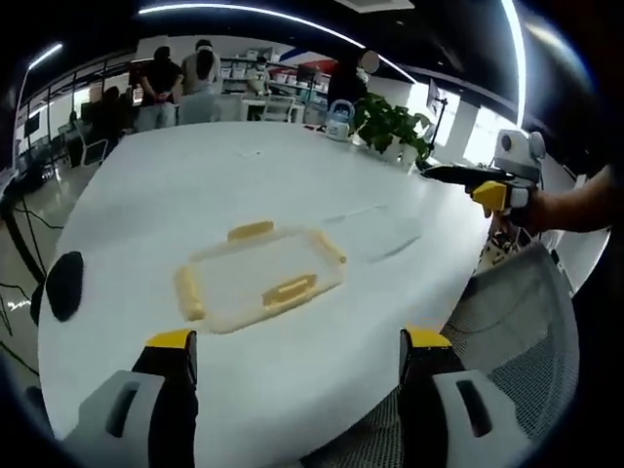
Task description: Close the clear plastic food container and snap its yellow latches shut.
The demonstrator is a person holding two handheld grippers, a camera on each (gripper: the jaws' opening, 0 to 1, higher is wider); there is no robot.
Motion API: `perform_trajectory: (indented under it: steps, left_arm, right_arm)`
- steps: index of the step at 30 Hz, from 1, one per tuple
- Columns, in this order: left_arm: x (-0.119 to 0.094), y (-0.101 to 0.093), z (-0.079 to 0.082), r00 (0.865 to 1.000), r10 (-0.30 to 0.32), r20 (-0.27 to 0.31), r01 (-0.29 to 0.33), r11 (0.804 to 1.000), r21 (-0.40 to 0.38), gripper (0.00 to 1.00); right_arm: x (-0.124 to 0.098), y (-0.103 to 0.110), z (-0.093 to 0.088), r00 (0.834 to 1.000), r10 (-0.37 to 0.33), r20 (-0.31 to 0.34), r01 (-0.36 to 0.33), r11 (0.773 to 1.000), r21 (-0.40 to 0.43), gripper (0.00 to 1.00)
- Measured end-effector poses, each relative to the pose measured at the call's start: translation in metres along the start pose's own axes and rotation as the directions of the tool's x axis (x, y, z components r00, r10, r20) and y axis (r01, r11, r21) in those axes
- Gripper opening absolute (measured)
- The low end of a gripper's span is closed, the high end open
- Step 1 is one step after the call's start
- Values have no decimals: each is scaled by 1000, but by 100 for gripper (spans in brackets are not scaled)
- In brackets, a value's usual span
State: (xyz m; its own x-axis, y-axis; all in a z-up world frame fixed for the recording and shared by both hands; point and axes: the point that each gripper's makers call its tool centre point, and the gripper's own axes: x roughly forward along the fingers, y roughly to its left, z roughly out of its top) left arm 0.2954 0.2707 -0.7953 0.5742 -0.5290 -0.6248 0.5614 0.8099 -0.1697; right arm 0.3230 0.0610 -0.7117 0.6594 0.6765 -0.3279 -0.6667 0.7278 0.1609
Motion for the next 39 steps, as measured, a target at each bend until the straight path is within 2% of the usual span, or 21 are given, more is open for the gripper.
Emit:
perform_trajectory:
  steps: [9, 13, 25, 31, 39]
  left_arm:
    - [3, 9, 5, 999, -28, -32, 30, 997, 66, 86]
    - [7, 12, 6, 998, -37, -47, 41, 995, 87, 85]
    - [9, 19, -3, 994, -58, -96, 71, 987, 145, 83]
    - [9, 27, 0, 990, -77, -117, 98, 977, 189, 83]
    - [12, 36, 9, 989, -88, -123, 112, 974, 199, 82]
  right_arm:
    - [8, 7, 3, 1000, 28, 4, -28, 1000, -2, 82]
    - [12, 8, 0, 999, 31, -13, -32, 999, -17, 82]
    - [21, 12, -5, 997, 59, -43, -61, 997, -36, 82]
    - [30, 16, -6, 994, 87, -67, -91, 993, -68, 82]
    - [39, 17, -7, 991, 103, -85, -110, 990, -87, 81]
